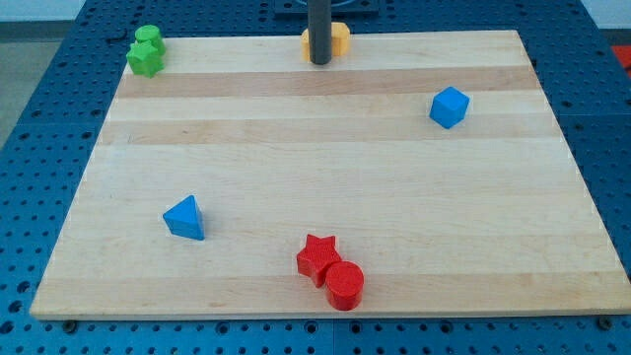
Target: Slide the blue cube to the top right
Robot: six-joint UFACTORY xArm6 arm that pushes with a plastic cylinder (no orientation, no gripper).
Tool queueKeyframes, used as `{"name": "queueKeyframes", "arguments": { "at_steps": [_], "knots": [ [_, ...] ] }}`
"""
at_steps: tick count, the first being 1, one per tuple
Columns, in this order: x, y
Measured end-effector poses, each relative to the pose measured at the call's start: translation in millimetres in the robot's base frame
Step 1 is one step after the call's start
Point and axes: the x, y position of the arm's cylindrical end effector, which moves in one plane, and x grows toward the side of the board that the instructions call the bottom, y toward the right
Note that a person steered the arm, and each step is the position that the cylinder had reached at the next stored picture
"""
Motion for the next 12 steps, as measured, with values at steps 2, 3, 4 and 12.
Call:
{"name": "queueKeyframes", "arguments": {
  "at_steps": [2,3,4,12],
  "knots": [
    [100.4,21.9],
    [137.6,59.0],
    [152.0,98.7],
    [87.2,203.7]
  ]
}}
